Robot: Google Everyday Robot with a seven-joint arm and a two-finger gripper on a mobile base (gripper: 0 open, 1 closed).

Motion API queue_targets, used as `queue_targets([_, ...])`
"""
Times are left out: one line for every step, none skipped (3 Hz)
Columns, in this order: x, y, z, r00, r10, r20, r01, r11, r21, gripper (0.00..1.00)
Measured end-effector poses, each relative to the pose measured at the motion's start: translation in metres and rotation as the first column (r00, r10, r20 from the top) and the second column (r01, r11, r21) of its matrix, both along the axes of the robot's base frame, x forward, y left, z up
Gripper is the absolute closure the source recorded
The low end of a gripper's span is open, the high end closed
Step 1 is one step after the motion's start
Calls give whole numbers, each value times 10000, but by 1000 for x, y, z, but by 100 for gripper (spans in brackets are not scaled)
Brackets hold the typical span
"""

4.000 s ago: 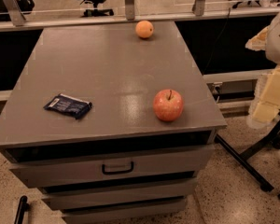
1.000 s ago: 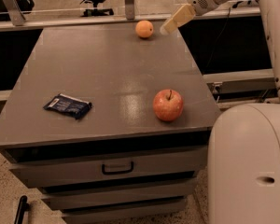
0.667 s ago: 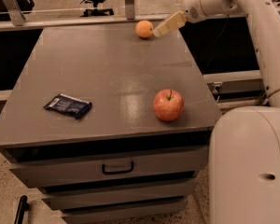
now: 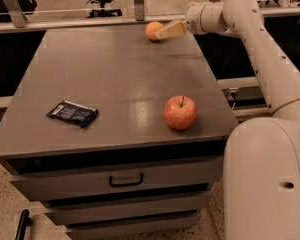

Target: Move orange near apple

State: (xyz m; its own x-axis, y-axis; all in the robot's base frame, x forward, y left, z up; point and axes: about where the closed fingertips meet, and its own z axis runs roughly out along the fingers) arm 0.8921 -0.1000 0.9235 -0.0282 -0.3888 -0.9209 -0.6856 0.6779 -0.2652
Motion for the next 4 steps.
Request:
queue_targets([21, 6, -12, 9982, -381, 453, 340, 9956, 874, 0])
queue_targets([31, 16, -26, 9984, -359, 425, 291, 9881, 1509, 0])
queue_targets([32, 30, -48, 9999, 92, -79, -79, 9884, 1516, 20])
queue_targets([27, 37, -59, 9976, 515, -458, -467, 9937, 1018, 43])
